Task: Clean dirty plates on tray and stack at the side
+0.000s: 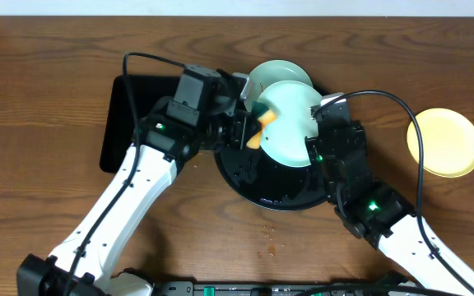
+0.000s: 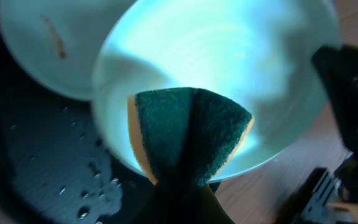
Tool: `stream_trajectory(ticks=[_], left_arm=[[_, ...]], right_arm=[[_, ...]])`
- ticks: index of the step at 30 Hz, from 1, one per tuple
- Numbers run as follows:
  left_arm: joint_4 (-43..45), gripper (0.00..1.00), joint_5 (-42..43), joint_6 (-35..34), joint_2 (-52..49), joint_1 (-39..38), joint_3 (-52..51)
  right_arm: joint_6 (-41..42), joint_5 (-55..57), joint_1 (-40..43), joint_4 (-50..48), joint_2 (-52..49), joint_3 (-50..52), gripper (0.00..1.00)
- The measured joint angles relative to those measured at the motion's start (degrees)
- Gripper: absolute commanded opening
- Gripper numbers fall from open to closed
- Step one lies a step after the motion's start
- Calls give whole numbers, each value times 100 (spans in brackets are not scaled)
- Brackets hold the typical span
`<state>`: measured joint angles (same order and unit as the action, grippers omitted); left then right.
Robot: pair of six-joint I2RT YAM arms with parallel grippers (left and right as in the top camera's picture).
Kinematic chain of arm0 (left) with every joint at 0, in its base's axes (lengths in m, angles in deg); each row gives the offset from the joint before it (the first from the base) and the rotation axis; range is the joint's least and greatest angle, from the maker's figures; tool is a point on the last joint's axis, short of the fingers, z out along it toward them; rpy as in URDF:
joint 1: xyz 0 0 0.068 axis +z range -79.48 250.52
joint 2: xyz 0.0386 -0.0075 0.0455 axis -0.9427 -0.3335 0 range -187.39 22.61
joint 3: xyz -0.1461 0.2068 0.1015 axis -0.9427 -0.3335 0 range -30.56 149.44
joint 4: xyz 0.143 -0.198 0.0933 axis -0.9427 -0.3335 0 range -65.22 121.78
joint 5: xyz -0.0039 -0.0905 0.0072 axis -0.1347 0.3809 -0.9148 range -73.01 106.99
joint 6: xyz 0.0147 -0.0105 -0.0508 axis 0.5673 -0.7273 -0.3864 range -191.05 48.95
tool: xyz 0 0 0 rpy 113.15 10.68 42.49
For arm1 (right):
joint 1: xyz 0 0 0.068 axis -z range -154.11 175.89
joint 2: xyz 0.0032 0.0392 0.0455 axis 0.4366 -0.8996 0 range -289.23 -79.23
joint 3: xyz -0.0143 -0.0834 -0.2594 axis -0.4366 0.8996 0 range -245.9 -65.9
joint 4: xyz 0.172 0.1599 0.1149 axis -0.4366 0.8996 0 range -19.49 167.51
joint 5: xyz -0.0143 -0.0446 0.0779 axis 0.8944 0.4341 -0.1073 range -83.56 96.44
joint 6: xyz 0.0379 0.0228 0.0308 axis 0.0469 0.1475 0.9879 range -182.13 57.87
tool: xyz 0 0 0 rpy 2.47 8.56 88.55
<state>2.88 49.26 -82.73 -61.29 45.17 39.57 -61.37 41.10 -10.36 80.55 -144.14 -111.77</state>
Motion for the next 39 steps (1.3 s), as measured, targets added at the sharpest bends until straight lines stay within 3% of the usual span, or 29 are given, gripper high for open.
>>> stream_trajectory(ticks=[12,39], left_arm=[[857,7,37,-942,-299,-70,0],[476,7,-269,-1088,-337,-70,0]], right_arm=[[-291,291,-389,-162,0,0,1],[-437,487,-568,-262,501,0,1]])
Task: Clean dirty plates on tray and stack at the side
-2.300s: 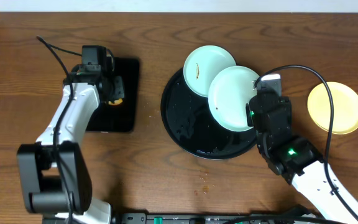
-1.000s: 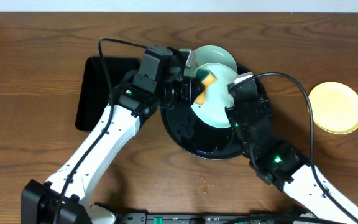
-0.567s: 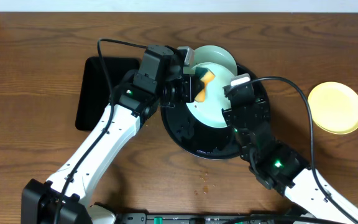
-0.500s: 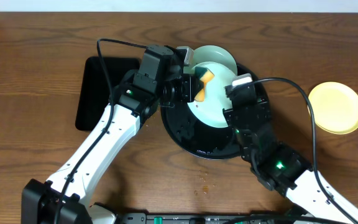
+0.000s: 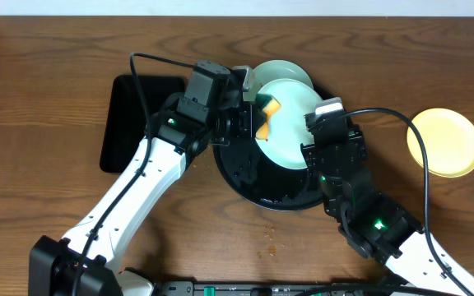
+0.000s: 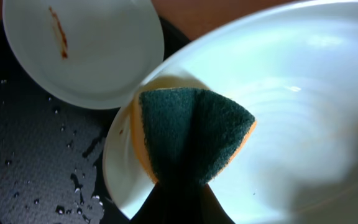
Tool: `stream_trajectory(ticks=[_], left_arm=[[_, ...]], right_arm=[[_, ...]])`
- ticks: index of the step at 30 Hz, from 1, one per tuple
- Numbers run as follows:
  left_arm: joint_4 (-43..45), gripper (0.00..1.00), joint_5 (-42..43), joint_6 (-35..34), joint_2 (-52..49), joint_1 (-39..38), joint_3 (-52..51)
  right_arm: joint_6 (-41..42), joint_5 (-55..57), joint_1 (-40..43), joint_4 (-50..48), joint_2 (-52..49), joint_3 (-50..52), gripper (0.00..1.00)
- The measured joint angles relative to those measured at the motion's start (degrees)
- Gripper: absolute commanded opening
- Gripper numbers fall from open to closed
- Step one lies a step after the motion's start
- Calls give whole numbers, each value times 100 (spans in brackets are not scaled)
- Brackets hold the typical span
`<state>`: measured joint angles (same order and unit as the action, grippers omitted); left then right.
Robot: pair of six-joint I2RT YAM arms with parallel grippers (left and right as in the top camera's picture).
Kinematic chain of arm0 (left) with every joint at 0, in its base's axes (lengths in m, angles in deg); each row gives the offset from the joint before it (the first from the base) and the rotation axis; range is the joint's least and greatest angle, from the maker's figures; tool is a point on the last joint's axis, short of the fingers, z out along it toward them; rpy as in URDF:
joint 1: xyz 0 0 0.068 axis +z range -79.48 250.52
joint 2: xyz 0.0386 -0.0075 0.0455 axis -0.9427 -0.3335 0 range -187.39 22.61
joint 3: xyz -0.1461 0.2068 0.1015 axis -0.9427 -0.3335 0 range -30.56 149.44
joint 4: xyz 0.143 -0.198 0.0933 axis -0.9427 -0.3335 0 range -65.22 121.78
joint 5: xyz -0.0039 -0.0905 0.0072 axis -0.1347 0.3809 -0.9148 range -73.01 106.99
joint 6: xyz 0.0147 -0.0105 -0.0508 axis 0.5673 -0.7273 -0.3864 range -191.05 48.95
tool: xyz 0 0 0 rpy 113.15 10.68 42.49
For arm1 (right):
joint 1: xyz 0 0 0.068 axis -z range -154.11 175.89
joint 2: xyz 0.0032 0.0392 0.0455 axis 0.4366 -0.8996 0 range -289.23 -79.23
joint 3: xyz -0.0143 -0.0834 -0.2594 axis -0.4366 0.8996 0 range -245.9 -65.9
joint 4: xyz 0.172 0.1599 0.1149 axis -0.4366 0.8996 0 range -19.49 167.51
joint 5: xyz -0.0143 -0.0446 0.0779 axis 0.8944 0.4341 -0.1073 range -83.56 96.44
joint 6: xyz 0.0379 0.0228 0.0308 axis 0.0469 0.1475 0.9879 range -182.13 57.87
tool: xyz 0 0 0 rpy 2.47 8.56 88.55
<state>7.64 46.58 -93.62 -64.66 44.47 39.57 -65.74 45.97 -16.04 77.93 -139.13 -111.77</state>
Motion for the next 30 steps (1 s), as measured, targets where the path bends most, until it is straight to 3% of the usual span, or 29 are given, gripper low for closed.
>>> stream_trajectory(ticks=[30], left_arm=[[-942,7,-17,-15,-4,0,-37]], right_arm=[[-2,-4,0,2,0,0,1]])
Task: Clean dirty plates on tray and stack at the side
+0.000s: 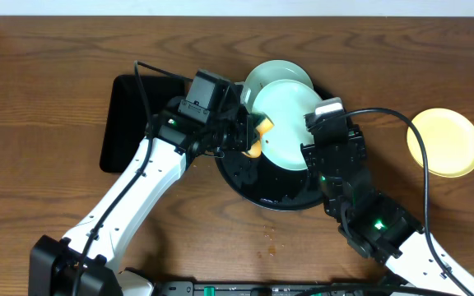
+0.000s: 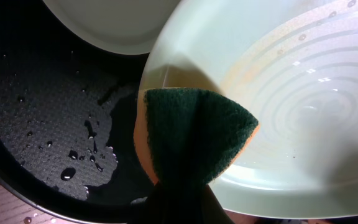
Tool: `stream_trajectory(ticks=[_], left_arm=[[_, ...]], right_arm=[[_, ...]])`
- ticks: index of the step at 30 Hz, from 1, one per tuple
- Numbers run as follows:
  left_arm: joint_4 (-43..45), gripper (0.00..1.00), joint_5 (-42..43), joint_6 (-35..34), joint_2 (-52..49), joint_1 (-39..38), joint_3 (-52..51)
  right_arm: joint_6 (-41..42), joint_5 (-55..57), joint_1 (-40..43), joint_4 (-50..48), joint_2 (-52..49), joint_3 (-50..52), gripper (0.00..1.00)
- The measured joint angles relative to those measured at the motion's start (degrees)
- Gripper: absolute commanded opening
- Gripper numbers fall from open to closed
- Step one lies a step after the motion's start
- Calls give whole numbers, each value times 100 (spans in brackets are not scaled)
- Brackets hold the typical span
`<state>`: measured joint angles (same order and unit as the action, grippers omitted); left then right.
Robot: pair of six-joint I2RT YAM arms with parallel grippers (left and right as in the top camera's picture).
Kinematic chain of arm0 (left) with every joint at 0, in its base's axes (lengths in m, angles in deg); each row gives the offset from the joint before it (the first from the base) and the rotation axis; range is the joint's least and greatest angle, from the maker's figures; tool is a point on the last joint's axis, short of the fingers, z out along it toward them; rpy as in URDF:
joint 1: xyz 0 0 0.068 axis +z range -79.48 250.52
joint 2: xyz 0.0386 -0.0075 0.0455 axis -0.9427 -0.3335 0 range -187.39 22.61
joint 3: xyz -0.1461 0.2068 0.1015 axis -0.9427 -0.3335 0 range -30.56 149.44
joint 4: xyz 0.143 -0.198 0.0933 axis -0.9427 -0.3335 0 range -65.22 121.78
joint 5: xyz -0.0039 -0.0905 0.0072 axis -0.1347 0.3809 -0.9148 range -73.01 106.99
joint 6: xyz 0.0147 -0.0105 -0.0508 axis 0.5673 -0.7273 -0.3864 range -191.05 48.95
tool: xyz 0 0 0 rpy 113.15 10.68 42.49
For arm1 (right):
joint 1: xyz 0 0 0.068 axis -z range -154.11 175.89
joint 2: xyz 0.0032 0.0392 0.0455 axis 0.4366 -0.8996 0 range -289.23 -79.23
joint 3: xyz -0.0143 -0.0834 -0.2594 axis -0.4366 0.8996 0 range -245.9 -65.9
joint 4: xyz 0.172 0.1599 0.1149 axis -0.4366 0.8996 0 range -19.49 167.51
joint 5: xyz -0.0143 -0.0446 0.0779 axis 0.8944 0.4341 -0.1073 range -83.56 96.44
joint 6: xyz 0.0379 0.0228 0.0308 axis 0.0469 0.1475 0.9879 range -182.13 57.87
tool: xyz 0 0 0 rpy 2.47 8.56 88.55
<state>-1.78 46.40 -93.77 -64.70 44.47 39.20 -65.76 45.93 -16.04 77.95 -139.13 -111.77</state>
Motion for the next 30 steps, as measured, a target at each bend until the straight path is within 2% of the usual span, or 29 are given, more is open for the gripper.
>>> stream_trajectory(ticks=[7,15,23,30], left_arm=[[37,8,24,-114,-66,-13,0],[772,8,304,-411,-275,-44,-4],[179,7,393,-601,-275,-48,-7],[92,8,411,-601,-275,-282,-7]], right_arm=[[-66,0,0,-2,0,0,1],[-188,44,0,-48,0,0,1],[-354,37,0,-111,2,0,1],[-398,44,0,-186,2,0,1]])
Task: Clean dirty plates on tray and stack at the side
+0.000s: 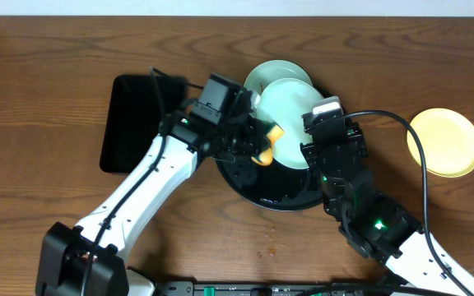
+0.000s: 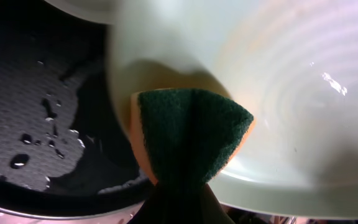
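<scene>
A pale green plate (image 1: 295, 123) (image 2: 291, 93) is held tilted over the round black tray (image 1: 249, 177) (image 2: 36, 93). My right gripper (image 1: 321, 115) is shut on its right rim. A folded green and orange sponge (image 1: 267, 141) (image 2: 188, 134) is clamped in my left gripper (image 1: 257, 141) (image 2: 182, 199), which is shut on it. The sponge presses against the lower left part of the plate's face. A second pale green plate (image 1: 271, 74) lies at the tray's far edge, partly hidden by the held one.
A yellow plate (image 1: 443, 142) lies on the wooden table at the right. A black rectangular mat (image 1: 126, 123) lies to the left of the tray. Water drops sit on the tray floor (image 2: 20, 158). Small crumbs lie on the table in front of the tray (image 1: 267, 238).
My left gripper and the sponge have shifted a little to the right, from the plate's lower left rim further onto its face. The right gripper and the plate stay where they were.
The sponge was first on the left side of the held plate's face. Then it was higher, near the upper left rim, and the second plate showed a brown streak. Then it sat at the lower left rim, and now just inside that rim.
</scene>
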Tool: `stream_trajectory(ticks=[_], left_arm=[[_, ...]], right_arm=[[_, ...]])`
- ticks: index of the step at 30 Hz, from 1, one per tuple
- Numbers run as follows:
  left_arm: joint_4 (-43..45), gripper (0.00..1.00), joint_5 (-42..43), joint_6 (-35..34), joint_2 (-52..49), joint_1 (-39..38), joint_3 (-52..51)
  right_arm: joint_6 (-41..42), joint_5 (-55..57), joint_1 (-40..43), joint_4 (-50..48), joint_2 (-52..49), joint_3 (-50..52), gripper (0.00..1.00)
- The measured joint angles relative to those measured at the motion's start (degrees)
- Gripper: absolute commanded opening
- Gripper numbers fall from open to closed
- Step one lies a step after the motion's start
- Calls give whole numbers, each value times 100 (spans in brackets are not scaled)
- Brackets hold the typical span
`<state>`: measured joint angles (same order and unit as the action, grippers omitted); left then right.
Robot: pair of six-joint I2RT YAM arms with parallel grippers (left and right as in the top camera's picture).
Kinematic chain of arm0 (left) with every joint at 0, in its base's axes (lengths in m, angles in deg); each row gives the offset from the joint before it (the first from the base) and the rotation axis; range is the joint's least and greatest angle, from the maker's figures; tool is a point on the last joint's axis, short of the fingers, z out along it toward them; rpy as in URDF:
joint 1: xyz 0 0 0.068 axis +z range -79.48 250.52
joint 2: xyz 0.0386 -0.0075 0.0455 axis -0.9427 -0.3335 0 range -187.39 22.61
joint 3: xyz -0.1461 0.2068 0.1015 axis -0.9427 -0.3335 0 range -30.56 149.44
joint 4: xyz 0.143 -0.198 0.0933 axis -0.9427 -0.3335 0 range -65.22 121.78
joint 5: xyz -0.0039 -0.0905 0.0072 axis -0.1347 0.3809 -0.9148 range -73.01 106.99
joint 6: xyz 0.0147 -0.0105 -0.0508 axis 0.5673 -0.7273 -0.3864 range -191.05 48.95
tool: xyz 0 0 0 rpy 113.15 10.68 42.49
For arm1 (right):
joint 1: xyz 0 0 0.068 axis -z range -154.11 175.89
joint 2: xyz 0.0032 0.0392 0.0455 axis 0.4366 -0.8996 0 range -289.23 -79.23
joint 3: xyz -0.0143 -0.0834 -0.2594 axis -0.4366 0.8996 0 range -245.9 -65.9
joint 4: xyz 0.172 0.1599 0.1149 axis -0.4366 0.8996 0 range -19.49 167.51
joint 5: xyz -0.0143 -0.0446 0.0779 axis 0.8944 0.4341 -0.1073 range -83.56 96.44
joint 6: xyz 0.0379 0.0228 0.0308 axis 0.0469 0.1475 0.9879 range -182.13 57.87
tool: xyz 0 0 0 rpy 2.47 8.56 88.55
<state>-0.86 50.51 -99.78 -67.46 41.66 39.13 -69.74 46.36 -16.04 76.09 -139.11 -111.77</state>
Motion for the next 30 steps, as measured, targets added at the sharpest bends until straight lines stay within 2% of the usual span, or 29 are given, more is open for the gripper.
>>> stream_trajectory(ticks=[10,21,30], left_arm=[[13,8,11,-7,0,-343,0],[22,8,962,-221,0,-348,0],[-308,8,1233,-282,-66,-400,-48]], right_arm=[[-44,2,0,-7,0,0,1],[-59,2,0,15,2,0,1],[-59,2,0,15,2,0,1]])
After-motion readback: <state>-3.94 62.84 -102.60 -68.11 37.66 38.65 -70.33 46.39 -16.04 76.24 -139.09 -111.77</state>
